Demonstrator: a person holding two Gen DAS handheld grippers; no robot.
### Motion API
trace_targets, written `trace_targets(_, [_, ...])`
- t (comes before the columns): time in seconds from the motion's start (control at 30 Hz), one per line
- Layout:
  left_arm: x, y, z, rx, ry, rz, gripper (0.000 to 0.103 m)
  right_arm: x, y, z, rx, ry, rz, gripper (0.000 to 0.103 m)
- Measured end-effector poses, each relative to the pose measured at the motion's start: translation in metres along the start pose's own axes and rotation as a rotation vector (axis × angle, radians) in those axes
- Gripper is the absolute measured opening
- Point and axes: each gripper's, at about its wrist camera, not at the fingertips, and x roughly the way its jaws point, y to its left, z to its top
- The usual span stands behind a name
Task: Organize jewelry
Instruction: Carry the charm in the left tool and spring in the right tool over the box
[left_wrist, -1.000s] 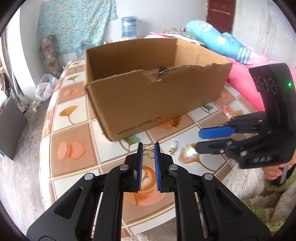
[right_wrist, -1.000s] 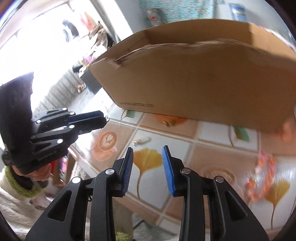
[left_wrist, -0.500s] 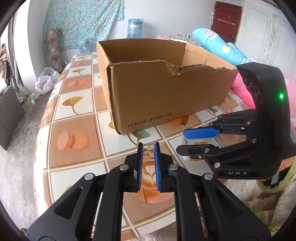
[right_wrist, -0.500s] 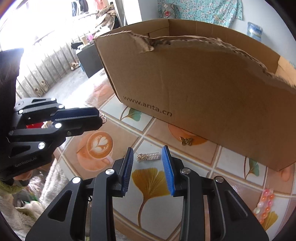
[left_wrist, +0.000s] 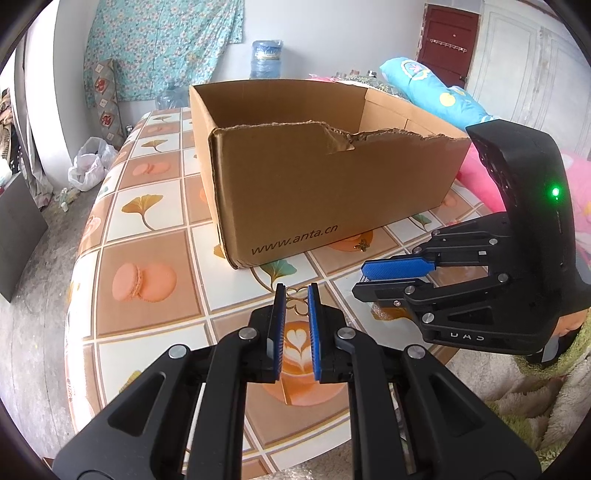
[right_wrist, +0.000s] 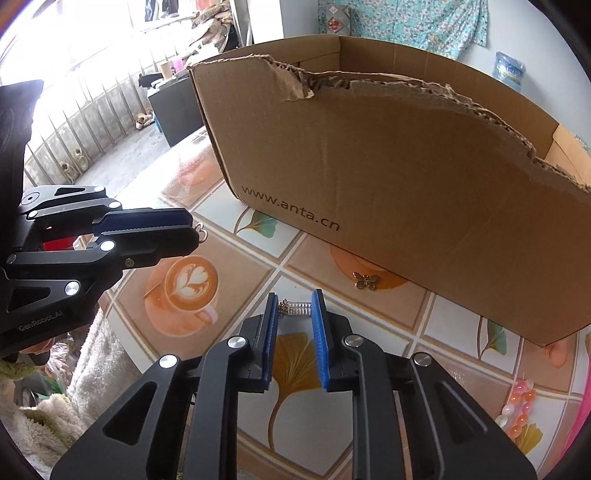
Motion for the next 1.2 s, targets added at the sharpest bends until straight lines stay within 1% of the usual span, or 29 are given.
trace_targets(0.1, [-0.001, -0.001, 0.000, -0.001, -0.003, 0.003, 0.011, -0.006, -0.012, -0.009, 0.008, -0.010, 0.002, 0.018])
trace_targets(0.27, [-0.008, -0.005, 0.003, 0.009, -0.020, 0.008, 0.011, -0.026, -0.013, -0.015, 0.007, -0.051, 0.005, 0.018])
trace_targets(0.43, [-0.027, -0.015, 0.010, 0.020, -0.066, 0.006, 0.011, -0.058, -0.013, -0.017, 0.003, -0.117, 0.006, 0.018])
trace_targets(0.5, [-0.036, -0.020, 0.015, 0.021, -0.091, -0.007, 0.011, -0.071, -0.013, -0.017, 0.000, -0.146, 0.003, 0.018])
trace_targets(0.67, [-0.062, -0.033, 0.034, 0.039, -0.170, -0.050, 0.011, -0.121, -0.020, -0.012, 0.003, -0.258, 0.006, 0.018])
trace_targets(0.77, [-0.075, -0.040, 0.051, 0.053, -0.225, -0.090, 0.011, -0.150, -0.033, -0.001, 0.004, -0.328, -0.003, 0.018])
trace_targets(0.87, [-0.076, -0.049, 0.076, 0.088, -0.253, -0.126, 0.011, -0.167, -0.052, 0.016, 0.008, -0.357, -0.006, 0.018])
trace_targets(0.9, [-0.073, -0.052, 0.083, 0.099, -0.255, -0.130, 0.011, -0.170, -0.062, 0.024, 0.018, -0.356, -0.009, 0.018])
trace_targets(0.97, [-0.063, -0.056, 0.100, 0.116, -0.244, -0.149, 0.011, -0.167, -0.082, 0.039, 0.036, -0.328, 0.012, 0.018])
trace_targets(1.0, [-0.052, -0.058, 0.112, 0.116, -0.219, -0.163, 0.011, -0.162, -0.095, 0.047, 0.046, -0.299, 0.009, 0.018])
trace_targets(1.07, [-0.030, -0.061, 0.127, 0.118, -0.170, -0.165, 0.011, -0.151, -0.115, 0.059, 0.057, -0.244, -0.010, 0.018])
trace_targets(1.13, [-0.009, -0.062, 0.139, 0.104, -0.123, -0.165, 0.011, -0.132, -0.137, 0.073, 0.071, -0.160, -0.018, 0.018])
trace_targets(1.2, [0.020, -0.063, 0.151, 0.081, -0.049, -0.187, 0.011, -0.112, -0.157, 0.084, 0.083, -0.086, -0.009, 0.018])
